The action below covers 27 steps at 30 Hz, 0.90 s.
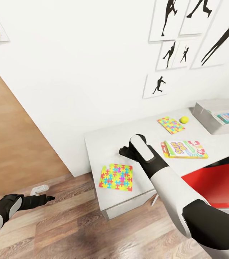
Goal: Put all the toys in the child's room - the three board games (two on the bed and one on the table), the two jigsaw puzzles on the table, and the tennis ball on the table - inside the toy box on the table in the child's room.
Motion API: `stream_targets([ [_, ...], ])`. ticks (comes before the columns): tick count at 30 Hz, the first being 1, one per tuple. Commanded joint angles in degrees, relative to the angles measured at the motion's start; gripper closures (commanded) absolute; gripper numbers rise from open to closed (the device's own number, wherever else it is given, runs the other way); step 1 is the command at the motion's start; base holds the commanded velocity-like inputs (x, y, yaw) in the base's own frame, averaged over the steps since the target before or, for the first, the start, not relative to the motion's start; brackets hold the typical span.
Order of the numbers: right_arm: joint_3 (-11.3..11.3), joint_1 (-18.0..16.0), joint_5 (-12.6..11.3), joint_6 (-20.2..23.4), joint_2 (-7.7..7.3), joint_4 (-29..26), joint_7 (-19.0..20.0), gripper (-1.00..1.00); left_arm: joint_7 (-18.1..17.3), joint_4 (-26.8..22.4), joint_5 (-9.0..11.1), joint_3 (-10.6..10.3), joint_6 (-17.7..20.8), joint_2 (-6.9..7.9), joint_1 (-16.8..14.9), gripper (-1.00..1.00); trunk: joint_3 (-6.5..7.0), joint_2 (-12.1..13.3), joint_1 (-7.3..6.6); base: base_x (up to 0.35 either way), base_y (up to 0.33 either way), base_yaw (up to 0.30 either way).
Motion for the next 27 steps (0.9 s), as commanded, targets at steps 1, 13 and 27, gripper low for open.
stream_targets([
  [1,0.04,-0.08,0.57,0.25,0.0,-0.03,-0.49,-1.0,-0.07,-0.02,0.37,0.36,0.59,-0.02,-0.03,-1.0,-0.19,-0.11,0.03,0.0,0.0,0.0],
  [13,0.05,-0.11,4.42,-1.27,0.0,0.05,-0.66,-1.0,-0.07,0.0,0.45,0.35,0.67,-0.12,-0.03,-1.0,-1.32,-0.11,0.03,0.021,0.0,0.0],
  [27,0.05,-0.11,4.56,-1.49,0.0,0.17,-0.62,-1.0,-0.06,0.04,0.45,0.39,0.56,-0.12,-0.01,-1.0,-2.64,-0.11,0.03,0.074,0.047,0.0],
])
